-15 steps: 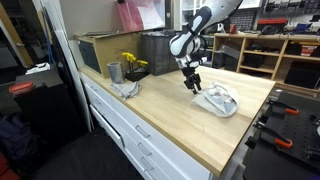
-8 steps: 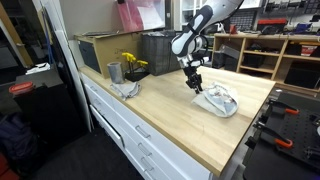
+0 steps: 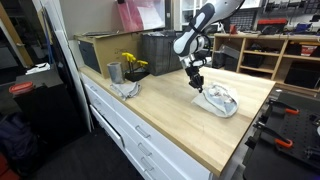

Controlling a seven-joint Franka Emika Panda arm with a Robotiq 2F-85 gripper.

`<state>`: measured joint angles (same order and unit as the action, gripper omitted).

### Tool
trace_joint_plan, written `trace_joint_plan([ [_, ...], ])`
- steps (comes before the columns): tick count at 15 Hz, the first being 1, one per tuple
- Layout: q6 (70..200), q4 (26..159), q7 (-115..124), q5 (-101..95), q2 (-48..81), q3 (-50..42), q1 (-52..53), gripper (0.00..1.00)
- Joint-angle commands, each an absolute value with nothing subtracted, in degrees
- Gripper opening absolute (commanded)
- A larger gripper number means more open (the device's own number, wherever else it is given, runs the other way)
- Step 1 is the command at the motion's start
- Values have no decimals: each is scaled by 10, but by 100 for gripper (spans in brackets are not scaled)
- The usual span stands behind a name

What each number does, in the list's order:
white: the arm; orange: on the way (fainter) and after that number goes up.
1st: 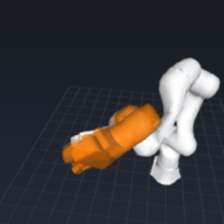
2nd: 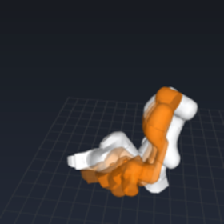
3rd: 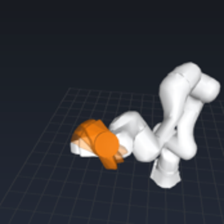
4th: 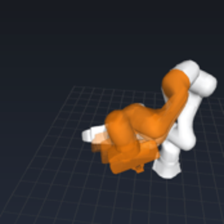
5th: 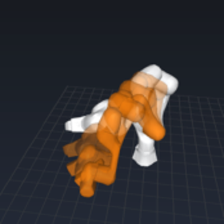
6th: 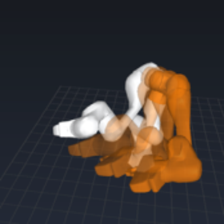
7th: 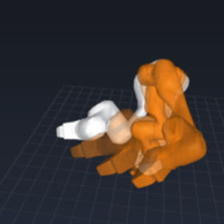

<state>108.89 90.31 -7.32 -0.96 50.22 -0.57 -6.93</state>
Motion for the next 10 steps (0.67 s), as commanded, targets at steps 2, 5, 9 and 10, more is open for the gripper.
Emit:
trace_joint_plan([
  [2,1097,964,-47,-3,423,-12,-59,1],
  [5,1100,980,-17,-13,380,-23,-49,1],
  [9,1083,1007,35,-40,336,-45,-30,1],
  [10,1078,1021,47,-42,325,-48,-28,1],
])
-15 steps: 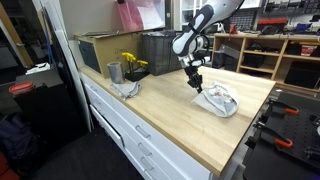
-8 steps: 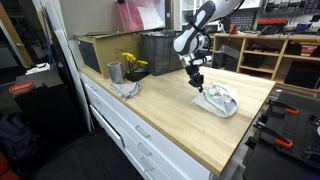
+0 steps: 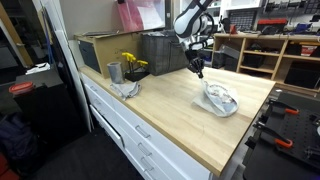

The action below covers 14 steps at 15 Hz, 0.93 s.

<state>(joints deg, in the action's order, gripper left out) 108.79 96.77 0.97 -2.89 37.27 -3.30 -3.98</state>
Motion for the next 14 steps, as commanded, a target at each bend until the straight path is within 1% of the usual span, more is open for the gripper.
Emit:
trace_joint_plan([
  [1,1073,1032,60,-45,316,-51,-25,1],
  [9,986,1121,161,-70,276,-77,-17,1],
  [14,889,1111,208,-131,281,-94,-7,1],
])
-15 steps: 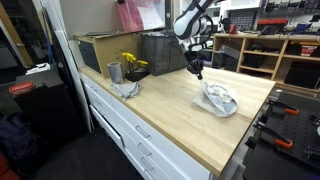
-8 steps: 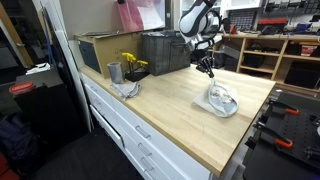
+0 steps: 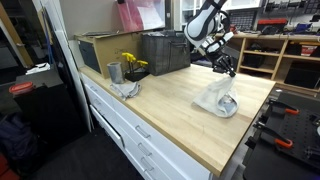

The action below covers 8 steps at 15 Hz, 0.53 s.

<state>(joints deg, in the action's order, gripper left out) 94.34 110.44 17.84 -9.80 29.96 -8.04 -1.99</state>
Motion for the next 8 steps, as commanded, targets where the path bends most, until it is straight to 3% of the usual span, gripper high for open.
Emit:
trace_joint_plan([
  [1,872,1108,211,-145,282,-95,-6,1],
  [5,775,1063,181,-254,304,-92,7,1],
  [6,753,1052,173,-282,309,-89,11,29],
  [7,737,1043,166,-309,312,-84,15,30],
  [8,725,1033,158,-332,315,-78,20,37],
])
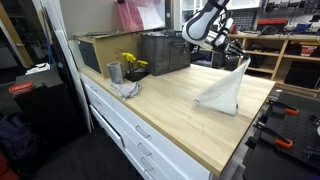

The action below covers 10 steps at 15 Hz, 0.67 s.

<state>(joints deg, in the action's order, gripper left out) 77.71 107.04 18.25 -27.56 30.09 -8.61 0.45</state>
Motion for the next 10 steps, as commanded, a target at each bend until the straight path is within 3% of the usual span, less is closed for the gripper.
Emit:
trace_joint_plan([
  [1,719,1025,154,-351,317,-72,25,44],
  [8,802,987,129,-324,315,-10,24,97],
  [10,846,976,116,-295,323,6,33,100],
])
